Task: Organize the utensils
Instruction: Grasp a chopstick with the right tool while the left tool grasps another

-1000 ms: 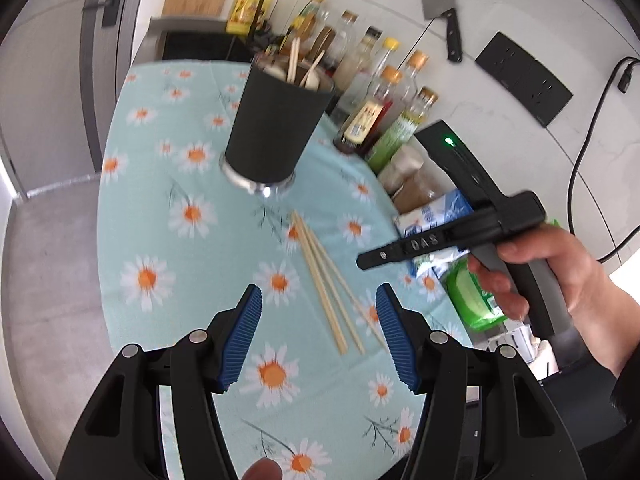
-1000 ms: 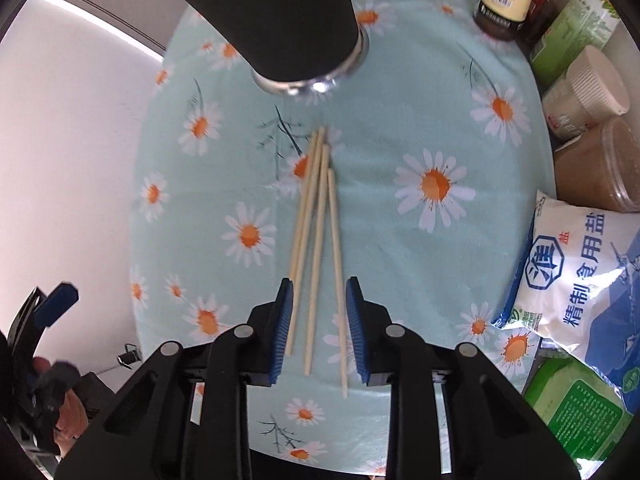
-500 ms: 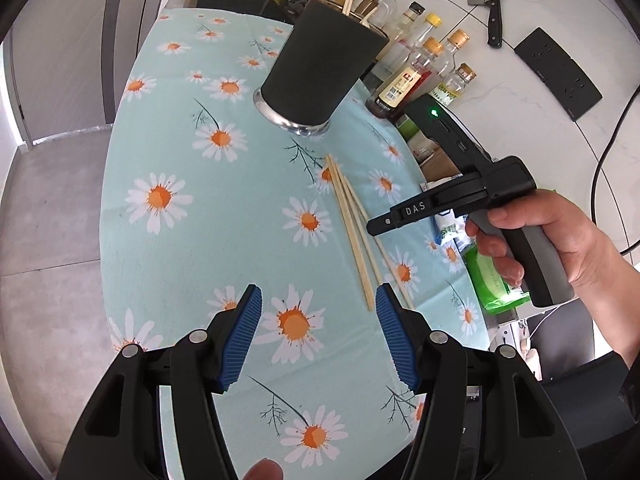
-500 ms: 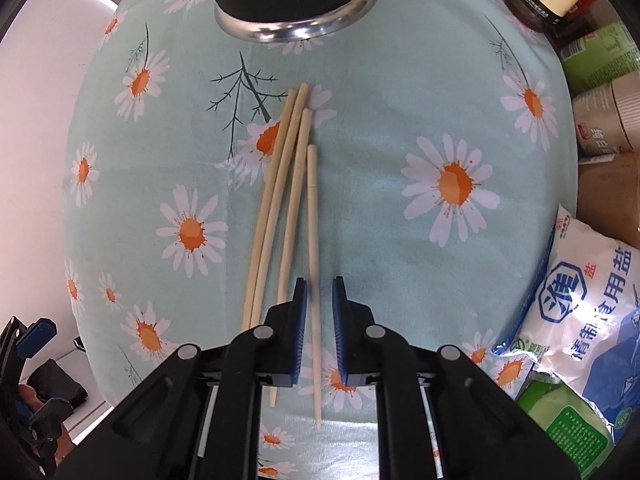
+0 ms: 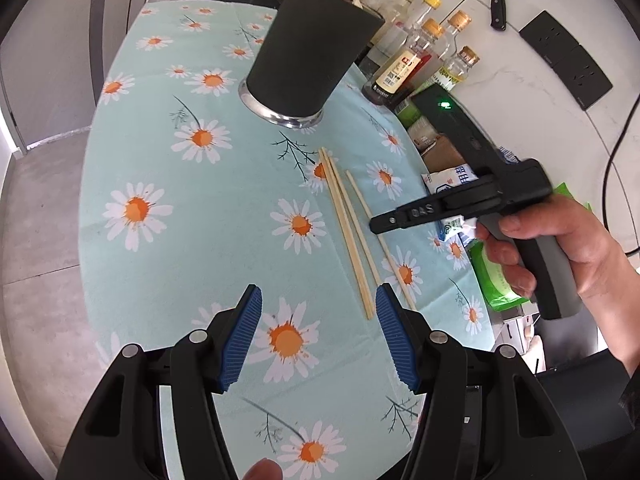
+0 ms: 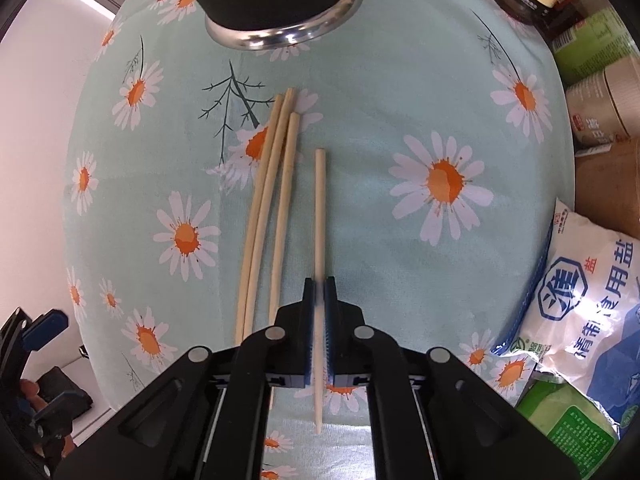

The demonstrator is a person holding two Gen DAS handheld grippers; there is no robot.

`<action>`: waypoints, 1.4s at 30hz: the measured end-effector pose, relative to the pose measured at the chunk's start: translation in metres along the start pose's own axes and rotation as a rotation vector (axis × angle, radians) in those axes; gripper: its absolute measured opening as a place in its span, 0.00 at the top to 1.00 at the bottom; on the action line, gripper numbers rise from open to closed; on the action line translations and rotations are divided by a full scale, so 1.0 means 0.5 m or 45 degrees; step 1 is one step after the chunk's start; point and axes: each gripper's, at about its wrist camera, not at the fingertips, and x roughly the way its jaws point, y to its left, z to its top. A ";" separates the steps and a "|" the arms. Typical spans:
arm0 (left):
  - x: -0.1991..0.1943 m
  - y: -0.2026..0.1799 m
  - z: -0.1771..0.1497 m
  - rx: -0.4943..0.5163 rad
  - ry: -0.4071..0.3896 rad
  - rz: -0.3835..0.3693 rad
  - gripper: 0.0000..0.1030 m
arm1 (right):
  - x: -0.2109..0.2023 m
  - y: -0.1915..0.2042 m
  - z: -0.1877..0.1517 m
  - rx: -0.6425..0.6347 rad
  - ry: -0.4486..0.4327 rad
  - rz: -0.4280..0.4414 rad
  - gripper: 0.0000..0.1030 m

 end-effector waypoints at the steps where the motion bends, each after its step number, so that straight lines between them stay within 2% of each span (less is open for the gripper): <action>1: 0.007 0.000 0.005 -0.003 0.011 0.000 0.45 | -0.004 -0.007 -0.003 0.003 -0.005 0.012 0.94; 5: 0.040 -0.005 0.035 -0.019 0.066 -0.011 0.45 | -0.031 -0.044 -0.030 0.018 -0.037 0.084 0.94; 10: 0.092 -0.021 0.085 -0.001 0.148 0.001 0.45 | -0.090 -0.081 -0.070 0.038 -0.134 0.199 0.94; 12: 0.117 -0.028 0.104 0.000 0.188 0.005 0.51 | -0.114 -0.097 -0.087 0.049 -0.165 0.247 0.94; 18: 0.187 -0.044 0.147 0.008 0.279 0.060 0.55 | -0.162 -0.142 -0.143 0.052 -0.236 0.368 0.94; 23: 0.236 -0.051 0.170 -0.010 0.345 0.139 0.68 | -0.173 -0.154 -0.172 0.046 -0.255 0.451 0.94; 29: 0.260 -0.055 0.181 -0.041 0.371 0.216 0.79 | -0.180 -0.178 -0.181 0.029 -0.262 0.508 0.94; 42: 0.296 -0.071 0.189 -0.029 0.392 0.346 0.87 | -0.170 -0.199 -0.185 -0.008 -0.231 0.590 0.95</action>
